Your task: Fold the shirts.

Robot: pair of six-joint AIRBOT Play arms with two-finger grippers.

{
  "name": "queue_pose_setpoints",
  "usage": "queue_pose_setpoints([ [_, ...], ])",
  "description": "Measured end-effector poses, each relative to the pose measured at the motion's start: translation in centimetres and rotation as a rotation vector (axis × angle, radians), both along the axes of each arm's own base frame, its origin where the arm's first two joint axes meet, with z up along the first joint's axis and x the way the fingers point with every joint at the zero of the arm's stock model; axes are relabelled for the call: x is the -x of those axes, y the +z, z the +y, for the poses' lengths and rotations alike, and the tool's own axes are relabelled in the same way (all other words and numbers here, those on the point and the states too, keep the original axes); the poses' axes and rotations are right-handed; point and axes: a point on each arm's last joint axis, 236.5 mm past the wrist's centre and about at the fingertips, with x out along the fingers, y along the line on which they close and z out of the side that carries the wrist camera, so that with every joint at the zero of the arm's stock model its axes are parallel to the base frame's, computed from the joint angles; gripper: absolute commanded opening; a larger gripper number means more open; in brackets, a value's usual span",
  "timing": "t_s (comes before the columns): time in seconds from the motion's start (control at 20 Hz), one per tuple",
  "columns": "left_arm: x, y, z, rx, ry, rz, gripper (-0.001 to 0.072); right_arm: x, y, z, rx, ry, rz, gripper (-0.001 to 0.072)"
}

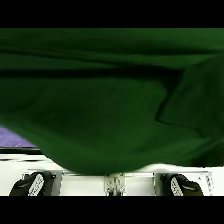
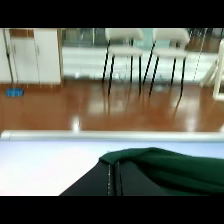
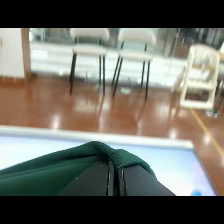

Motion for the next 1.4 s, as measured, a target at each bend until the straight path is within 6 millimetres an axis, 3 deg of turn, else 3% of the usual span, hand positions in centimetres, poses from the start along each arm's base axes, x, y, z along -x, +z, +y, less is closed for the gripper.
queue_pose_setpoints([
  [0.1, -1.4, -3.0, 1.0, 0.015, 0.015, 0.105, 0.0038, -2.3, -3.8, -0.6, -0.03, -0.001, 0.167, 0.0066],
  [0.2, -3.6, -7.5, 2.3, 0.046, 0.034, 0.245, 0.0038, -5.2, -9.4, -1.3, -0.085, 0.003, 0.397, 0.0066],
  [0.45, -10.1, -23.9, 5.8, 0.182, 0.056, 0.693, 0.0038, -12.6, -26.9, -1.3, -0.296, 0.058, 0.97, 0.0065],
  [0.55, -12.9, -30.0, 7.0, 0.238, 0.064, 0.829, 0.0038, -16.4, -32.9, -0.4, -0.356, 0.088, 1.076, 0.0065],
  [0.7, -17.8, -36.5, 8.2, 0.271, 0.066, 0.927, 0.0039, -23.2, -40.3, 1.7, -0.392, 0.112, 1.098, 0.0065],
  [0.9, -24.7, -42.5, 8.0, 0.291, 0.044, 0.937, 0.0039, -31.9, -46.3, 3.5, -0.41, 0.101, 0.948, 0.0066],
  [1.05, -28.5, -46.5, 7.6, 0.305, 0.045, 0.933, 0.0039, -36.0, -49.1, 3.7, -0.425, 0.076, 0.85, 0.0065],
  [1.2, -30.2, -50.4, 7.0, 0.313, 0.046, 0.961, 0.004, -37.7, -52.3, 3.7, -0.436, 0.056, 0.833, 0.0066],
  [1.4, -30.9, -53.6, 6.0, 0.317, 0.035, 1.006, 0.004, -37.1, -56.2, 4.1, -0.445, 0.049, 0.922, 0.0066],
])
